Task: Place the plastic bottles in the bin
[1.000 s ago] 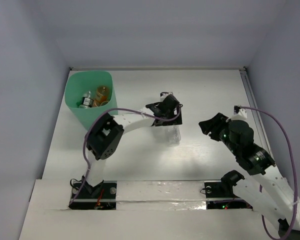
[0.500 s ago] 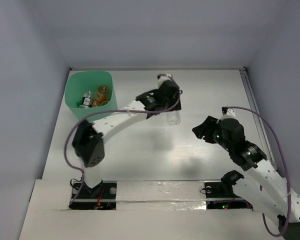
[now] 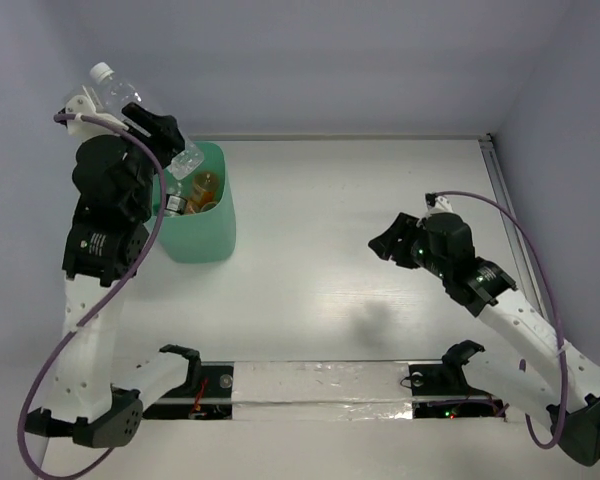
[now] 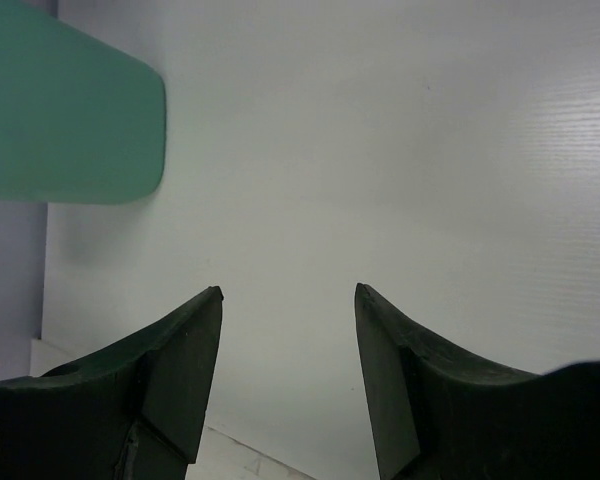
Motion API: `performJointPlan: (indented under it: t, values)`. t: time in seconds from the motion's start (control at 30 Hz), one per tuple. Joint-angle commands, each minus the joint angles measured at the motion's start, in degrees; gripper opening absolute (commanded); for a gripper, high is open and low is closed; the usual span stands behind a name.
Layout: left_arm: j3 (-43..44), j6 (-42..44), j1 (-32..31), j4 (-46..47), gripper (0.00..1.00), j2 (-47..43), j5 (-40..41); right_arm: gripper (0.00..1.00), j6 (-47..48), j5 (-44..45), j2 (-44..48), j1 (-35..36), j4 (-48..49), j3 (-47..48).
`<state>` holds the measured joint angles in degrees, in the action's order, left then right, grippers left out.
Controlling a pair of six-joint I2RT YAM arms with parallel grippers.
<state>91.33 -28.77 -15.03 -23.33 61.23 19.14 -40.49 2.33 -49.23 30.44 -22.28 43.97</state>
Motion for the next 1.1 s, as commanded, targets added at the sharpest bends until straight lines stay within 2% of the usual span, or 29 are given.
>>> performJointPlan:
  t: [0.0, 0.07, 0.13, 0.17, 0.27, 0.4, 0.5, 0.6, 0.63, 0.67, 0.83, 0.9, 0.97, 1.0, 1.03, 1.07]
  values:
    - [-7.11, 5.39, 5.69, -0.06, 0.47, 4.42, -4.96, 0.61, 0.59, -1.10, -0.60, -0.03, 3.12, 4.72]
    - [-9.05, 5.66, 9.56, 1.79, 0.48, 4.86, -7.52, 0.61, 0.50, -0.75, -0.69, -0.03, 2.07, 5.51]
    - [-10.90, 6.10, 10.10, 3.38, 0.52, 5.39, -8.41, 0.61, 0.24, 0.13, -0.25, -0.03, 1.54, 6.22]
    - [-11.17, 6.36, 10.10, 3.64, 0.63, 5.65, -8.50, 0.61, 0.15, 0.57, 0.01, -0.03, 0.84, 6.39]
    - [-10.65, 6.98, 10.10, 4.26, 0.83, 5.39, -9.46, 0.63, -0.38, 2.24, 1.42, -0.03, -0.65, 6.66]
    - [-4.17, 6.80, 10.10, 3.91, 0.99, 4.51, -13.67, 0.67, -0.64, 3.91, 2.91, -0.03, -2.50, 7.80]
    - [-0.37, 5.49, 10.10, 3.99, 0.99, 3.46, -17.97, 0.67, 0.14, 5.40, 3.62, -0.03, -4.43, 11.66]
    - [1.83, 3.30, 10.10, 5.39, 0.99, 1.18, -22.63, 0.39, 2.16, 6.90, 4.23, -0.03, -6.98, 18.59]
    - [1.92, 2.59, 10.10, 5.84, 0.99, 0.56, -23.52, 0.11, 3.56, 8.03, 4.32, -0.03, -7.68, 20.53]
    - [2.10, 1.97, 10.10, 6.28, 0.99, -0.58, -24.66, 0.02, 4.18, 8.74, 4.58, -0.03, -9.25, 22.55]
    - [5.78, -2.32, 10.10, 9.87, 0.99, -2.17, -32.04, 0.00, 9.80, 14.53, 7.12, -0.03, -11.73, 37.14]
    - [6.40, -4.17, 10.10, 13.55, 0.99, -3.22, -35.38, 0.04, 11.30, 16.47, 7.92, -0.03, -12.17, 41.01]
    - [8.86, -6.73, 10.10, 14.54, 0.99, -3.40, -36.27, 0.25, 13.15, 19.02, 9.23, -0.03, -12.08, 46.19]
    - [9.91, -7.34, 10.10, 15.24, 0.99, -3.40, -36.71, 0.37, 13.77, 19.55, 9.76, -0.03, -11.82, 47.43]
    - [11.14, -7.70, 10.10, 15.68, 0.99, -3.49, -36.80, 0.73, 14.38, 20.60, 10.20, -0.03, -11.47, 49.01]
    - [11.06, -8.31, 10.10, 16.64, 0.99, -4.10, -36.98, 0.86, 14.47, 21.05, 11.25, -0.03, -11.12, 49.37]
